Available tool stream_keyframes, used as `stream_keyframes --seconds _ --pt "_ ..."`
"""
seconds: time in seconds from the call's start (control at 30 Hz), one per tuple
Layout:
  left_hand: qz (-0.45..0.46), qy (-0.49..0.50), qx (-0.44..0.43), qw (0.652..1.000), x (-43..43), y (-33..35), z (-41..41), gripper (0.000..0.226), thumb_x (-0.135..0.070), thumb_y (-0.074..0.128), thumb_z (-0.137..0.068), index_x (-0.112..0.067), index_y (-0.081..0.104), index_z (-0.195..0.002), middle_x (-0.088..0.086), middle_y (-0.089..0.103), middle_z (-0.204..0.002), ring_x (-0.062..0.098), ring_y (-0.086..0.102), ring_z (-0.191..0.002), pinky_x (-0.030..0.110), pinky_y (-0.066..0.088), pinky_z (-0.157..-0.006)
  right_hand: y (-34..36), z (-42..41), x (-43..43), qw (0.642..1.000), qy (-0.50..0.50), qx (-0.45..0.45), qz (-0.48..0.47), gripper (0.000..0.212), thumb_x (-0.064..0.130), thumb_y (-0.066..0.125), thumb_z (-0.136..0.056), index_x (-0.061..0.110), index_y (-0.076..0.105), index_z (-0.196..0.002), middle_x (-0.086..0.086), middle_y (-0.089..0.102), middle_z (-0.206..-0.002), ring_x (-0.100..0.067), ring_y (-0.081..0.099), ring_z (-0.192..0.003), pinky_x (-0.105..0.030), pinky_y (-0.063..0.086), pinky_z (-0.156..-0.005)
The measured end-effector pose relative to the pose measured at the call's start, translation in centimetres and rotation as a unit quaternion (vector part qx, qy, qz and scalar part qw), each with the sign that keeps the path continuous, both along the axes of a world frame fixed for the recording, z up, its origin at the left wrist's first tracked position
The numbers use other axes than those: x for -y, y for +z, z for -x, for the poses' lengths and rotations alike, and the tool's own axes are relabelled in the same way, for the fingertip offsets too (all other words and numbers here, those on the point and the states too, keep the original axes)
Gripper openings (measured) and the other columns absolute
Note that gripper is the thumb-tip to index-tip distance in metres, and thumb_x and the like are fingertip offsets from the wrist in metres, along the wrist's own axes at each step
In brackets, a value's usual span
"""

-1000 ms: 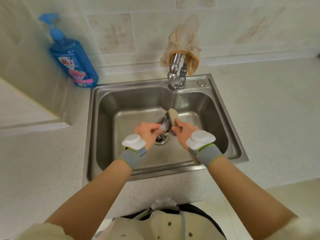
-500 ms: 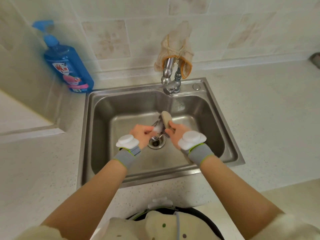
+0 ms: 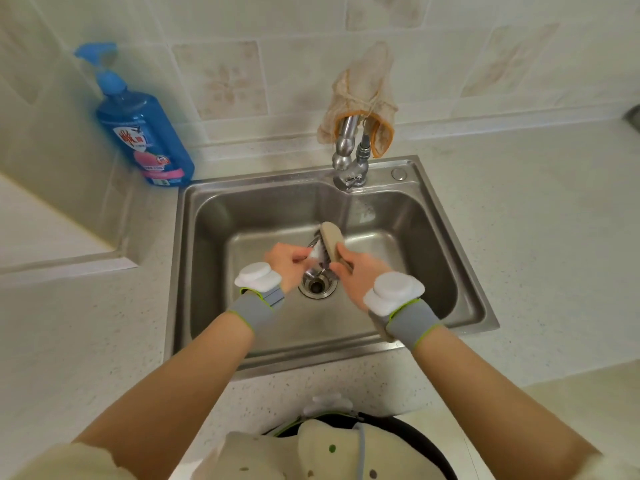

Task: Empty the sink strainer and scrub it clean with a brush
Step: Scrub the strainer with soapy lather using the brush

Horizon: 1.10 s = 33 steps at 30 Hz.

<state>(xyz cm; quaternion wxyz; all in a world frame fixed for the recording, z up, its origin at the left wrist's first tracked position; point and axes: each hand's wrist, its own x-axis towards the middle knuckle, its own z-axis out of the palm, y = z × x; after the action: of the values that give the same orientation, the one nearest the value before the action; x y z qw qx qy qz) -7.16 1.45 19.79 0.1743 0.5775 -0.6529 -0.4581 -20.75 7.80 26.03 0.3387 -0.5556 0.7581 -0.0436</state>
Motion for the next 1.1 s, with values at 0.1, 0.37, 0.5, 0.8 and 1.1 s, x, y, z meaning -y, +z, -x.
stream_keyframes --seconds 0.1,0.37,0.5,0.8,1.1 --pt "-0.008 -0.028 -0.011 1.000 -0.4 0.2 0.4 0.019 -0.014 0.061 -0.085 -0.013 0.072 -0.101 0.006 0.064 -0.066 0.013 0.058 -0.076 0.020 0.041 -0.064 -0.2 0.8 0.9 0.999 -0.050 0.011 0.002 0.048 0.035 0.041 -0.098 0.024 0.036 -0.144 -0.010 0.051 -0.140 -0.033 0.048 -0.128 -0.032 0.038 -0.103" --pt "-0.023 -0.005 -0.036 0.999 -0.8 -0.9 0.5 0.013 -0.013 0.064 -0.082 -0.015 0.076 -0.087 0.010 0.061 -0.069 0.017 0.052 -0.069 0.030 0.046 -0.072 -0.6 0.5 0.4 0.998 -0.059 0.016 -0.003 0.049 0.035 0.042 -0.098 0.024 0.035 -0.145 -0.010 0.052 -0.139 -0.033 0.049 -0.127 -0.031 0.038 -0.104" --pt "-0.025 0.003 -0.012 1.000 -0.4 -1.3 0.0 0.016 -0.015 0.060 -0.085 -0.016 0.071 -0.072 0.006 0.054 -0.067 0.014 0.042 -0.065 0.025 0.035 -0.061 -0.4 -1.1 -0.8 1.000 0.004 0.005 -0.012 0.050 0.037 0.039 -0.098 0.029 0.028 -0.147 -0.008 0.052 -0.139 -0.032 0.049 -0.127 -0.034 0.040 -0.102" --pt "-0.009 -0.006 -0.041 0.999 -0.5 -0.9 -0.2 0.015 -0.020 0.064 -0.077 -0.014 0.075 -0.087 0.008 0.061 -0.063 0.018 0.055 -0.069 0.035 0.048 -0.071 -0.4 -0.2 -0.3 0.999 -0.034 0.020 0.000 0.049 0.038 0.041 -0.098 0.029 0.032 -0.145 -0.008 0.052 -0.140 -0.033 0.050 -0.126 -0.033 0.039 -0.103" --pt "-0.002 -0.009 -0.020 1.000 -0.7 -0.5 0.1 0.018 -0.010 0.063 -0.083 -0.010 0.073 -0.098 0.011 0.063 -0.072 0.015 0.052 -0.073 0.026 0.040 -0.070 -0.7 0.4 -0.1 0.996 -0.073 0.048 -0.002 0.049 0.037 0.042 -0.098 0.026 0.035 -0.145 -0.007 0.051 -0.141 -0.031 0.048 -0.129 -0.029 0.037 -0.105"
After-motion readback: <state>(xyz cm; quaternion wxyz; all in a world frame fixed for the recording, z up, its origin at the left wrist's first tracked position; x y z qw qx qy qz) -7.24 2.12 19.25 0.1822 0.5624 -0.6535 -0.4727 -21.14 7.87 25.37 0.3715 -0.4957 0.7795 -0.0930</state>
